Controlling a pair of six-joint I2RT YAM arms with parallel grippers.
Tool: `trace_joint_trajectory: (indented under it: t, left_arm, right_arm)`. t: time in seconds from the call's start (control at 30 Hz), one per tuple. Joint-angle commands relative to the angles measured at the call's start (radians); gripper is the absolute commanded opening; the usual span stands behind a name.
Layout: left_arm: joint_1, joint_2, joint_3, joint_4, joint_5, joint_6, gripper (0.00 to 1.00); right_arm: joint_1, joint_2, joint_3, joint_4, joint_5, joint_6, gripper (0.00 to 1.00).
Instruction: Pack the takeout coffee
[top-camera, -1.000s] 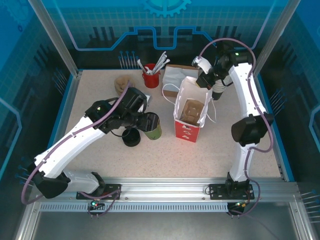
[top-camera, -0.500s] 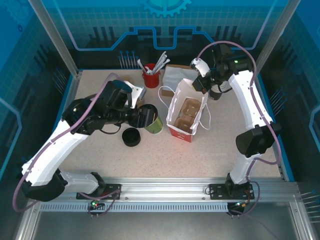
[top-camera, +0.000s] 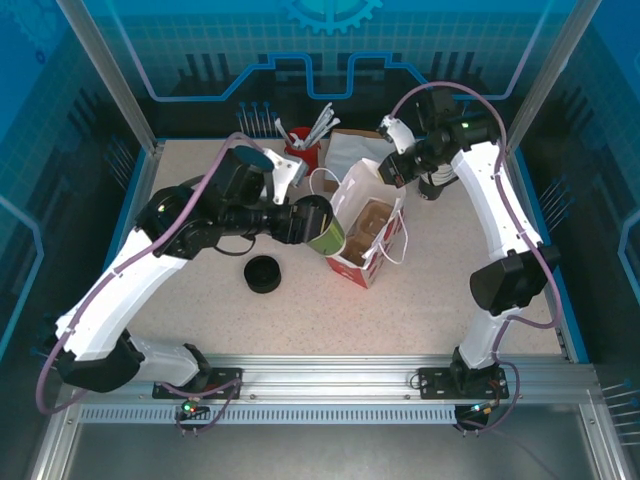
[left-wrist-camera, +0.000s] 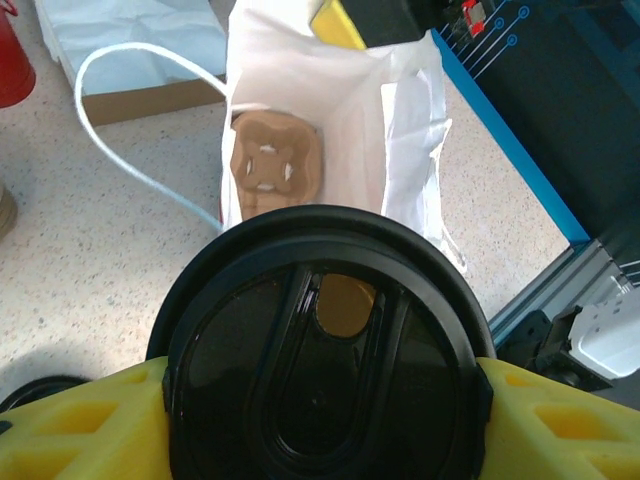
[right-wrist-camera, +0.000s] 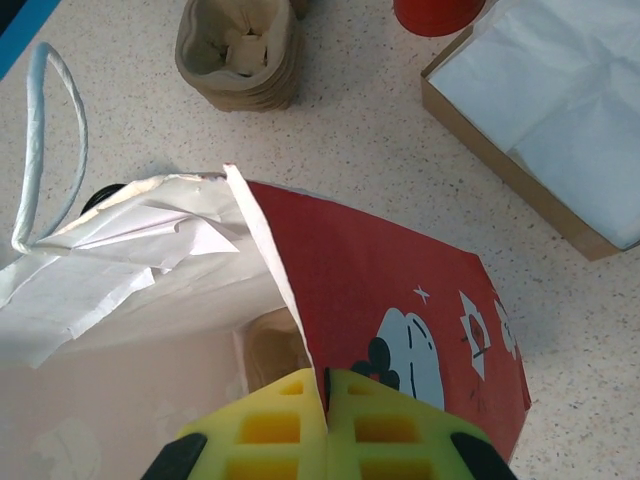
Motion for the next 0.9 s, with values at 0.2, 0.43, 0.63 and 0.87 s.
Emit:
trace_joint_trajectory:
  t: [0.2,0.43,0.63,0.87]
  left_arm:
    - [-0.008,0.039,-0.032,0.195,-0.018,0.040,0.62]
    - [-0.006,0.084,-0.089,0.282,-0.054,0.073,0.61]
    - [-0.009,0.090,-0.181,0.361,-0.070,0.075,0.61]
    - [-0.027,0.084,-0.281,0.418,-0.102,0.071,0.61]
  right_arm:
    - [0.033,-0.046,-0.070,0.060,-0.045,0.093,0.00]
    - [0.064,-0.060,-0.094,0.071,-0.006,0.131,0.00]
    - [0.095,-0.097,-0.146,0.079,0.015,0.136,0.00]
    - [0.118,-0.175,-0.242,0.128,0.009,0.140,0.00]
